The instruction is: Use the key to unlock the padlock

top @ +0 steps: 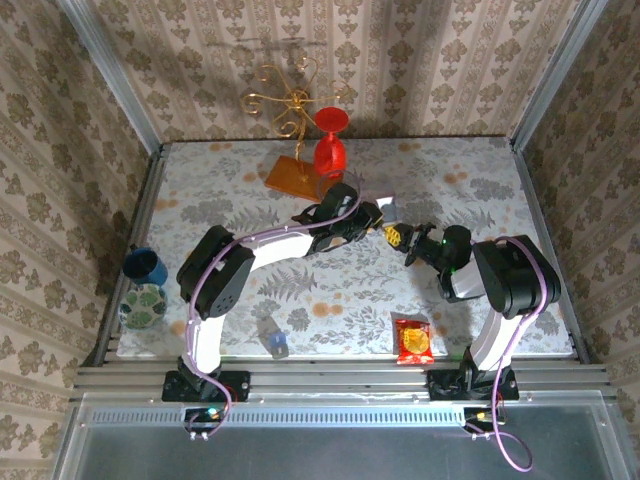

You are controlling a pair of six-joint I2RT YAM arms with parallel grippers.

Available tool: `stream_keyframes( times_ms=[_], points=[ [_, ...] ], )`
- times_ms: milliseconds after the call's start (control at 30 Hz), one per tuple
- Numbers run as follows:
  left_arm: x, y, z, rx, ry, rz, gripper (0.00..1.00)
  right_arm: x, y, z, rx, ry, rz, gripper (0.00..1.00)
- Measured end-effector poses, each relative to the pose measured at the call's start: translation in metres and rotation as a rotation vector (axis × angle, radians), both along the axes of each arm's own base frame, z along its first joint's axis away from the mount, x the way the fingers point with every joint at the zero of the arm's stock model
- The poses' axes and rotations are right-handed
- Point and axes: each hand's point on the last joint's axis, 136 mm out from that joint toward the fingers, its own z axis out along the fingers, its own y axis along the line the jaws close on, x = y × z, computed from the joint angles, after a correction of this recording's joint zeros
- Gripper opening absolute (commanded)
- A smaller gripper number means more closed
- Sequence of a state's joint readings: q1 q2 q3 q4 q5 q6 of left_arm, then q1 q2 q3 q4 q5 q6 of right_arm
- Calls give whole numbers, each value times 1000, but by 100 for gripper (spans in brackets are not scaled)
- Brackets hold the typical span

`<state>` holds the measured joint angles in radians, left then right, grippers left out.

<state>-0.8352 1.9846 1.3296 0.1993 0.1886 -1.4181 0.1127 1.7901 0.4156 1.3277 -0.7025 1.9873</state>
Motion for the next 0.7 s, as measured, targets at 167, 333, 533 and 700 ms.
stream_keyframes(
  times_ms=[167, 333, 533, 700],
  points=[
    [2, -2, 5, -17, -16, 3, 0, 1, -1, 7, 10, -4, -11, 0],
    [-1, -3, 2, -19, -8, -12, 0, -6, -3, 2, 8, 4, -16, 0],
    [-10, -4, -5, -9, 16, -37, 0, -15, -3, -5, -1, 18, -7, 0],
    [-7, -3, -4, -11, 8, -27, 0, -10, -1, -2, -23, -20, 17, 2]
  ],
)
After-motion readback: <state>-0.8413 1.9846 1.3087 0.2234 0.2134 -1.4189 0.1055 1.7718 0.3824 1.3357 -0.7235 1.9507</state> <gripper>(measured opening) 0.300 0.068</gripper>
